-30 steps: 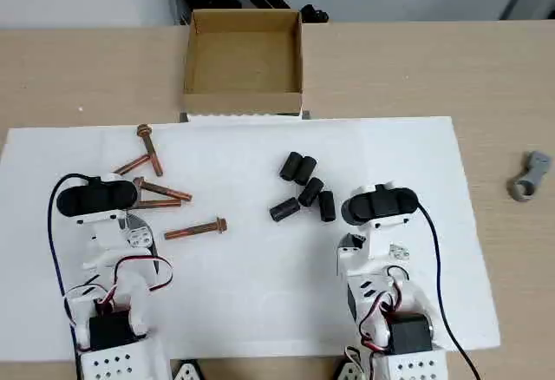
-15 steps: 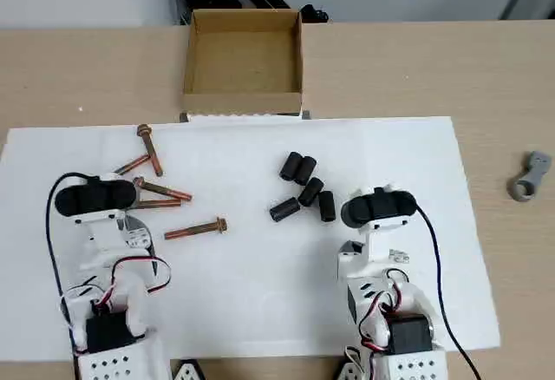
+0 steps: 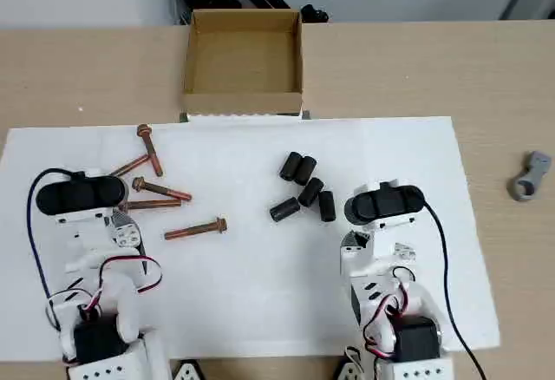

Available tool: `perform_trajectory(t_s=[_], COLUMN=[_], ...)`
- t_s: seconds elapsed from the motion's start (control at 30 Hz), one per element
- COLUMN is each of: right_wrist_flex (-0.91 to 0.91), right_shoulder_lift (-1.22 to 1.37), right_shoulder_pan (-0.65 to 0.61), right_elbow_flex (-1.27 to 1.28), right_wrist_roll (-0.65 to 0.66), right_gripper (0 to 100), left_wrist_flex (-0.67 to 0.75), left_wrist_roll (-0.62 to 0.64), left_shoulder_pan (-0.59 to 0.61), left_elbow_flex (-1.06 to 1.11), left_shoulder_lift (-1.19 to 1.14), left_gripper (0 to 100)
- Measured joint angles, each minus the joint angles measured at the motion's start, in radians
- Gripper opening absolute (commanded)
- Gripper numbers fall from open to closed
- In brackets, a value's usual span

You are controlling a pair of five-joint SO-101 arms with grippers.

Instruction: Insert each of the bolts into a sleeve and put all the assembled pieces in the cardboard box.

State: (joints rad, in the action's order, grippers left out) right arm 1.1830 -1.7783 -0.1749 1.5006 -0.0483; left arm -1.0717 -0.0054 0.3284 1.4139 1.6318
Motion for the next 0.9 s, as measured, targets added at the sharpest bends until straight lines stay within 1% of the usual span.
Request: perform_trajectory(t_s=[0.17, 0.37, 0.5, 0.7, 0.8, 0.9], right_wrist_flex=[0.009, 0.009, 0.009, 0.011, 0.015, 0.035], right_shoulder_lift=[0.164, 0.463, 0.649, 0.890, 0.993, 1.082], right_shoulder_pan=[0.006, 0.005, -0.005, -0.002, -0.002, -0.032], right_elbow_flex=[-0.124, -0.367, -0.519, -0.671, -0.743, -0.806], right_wrist_roll=[0.003, 0.003, 0.003, 0.003, 0.003, 0.003], right_gripper=[0.3, 0.3, 0.3, 0.3, 0.3, 0.7], left_wrist_flex=[0.000, 0.003, 0.031, 0.038, 0.038, 0.037], left_wrist_roll=[-0.002, 0.012, 0.011, 0.012, 0.087, 0.169], left_shoulder_pan=[0.000, 0.000, 0.000, 0.000, 0.000, 0.002], left_elbow_flex=[-0.095, -0.322, -0.450, -0.661, -0.790, -0.934], left_shoulder_lift=[-0.176, -0.453, -0.658, -0.985, -1.165, -1.352], left_gripper=[1, 1, 1, 1, 1, 1])
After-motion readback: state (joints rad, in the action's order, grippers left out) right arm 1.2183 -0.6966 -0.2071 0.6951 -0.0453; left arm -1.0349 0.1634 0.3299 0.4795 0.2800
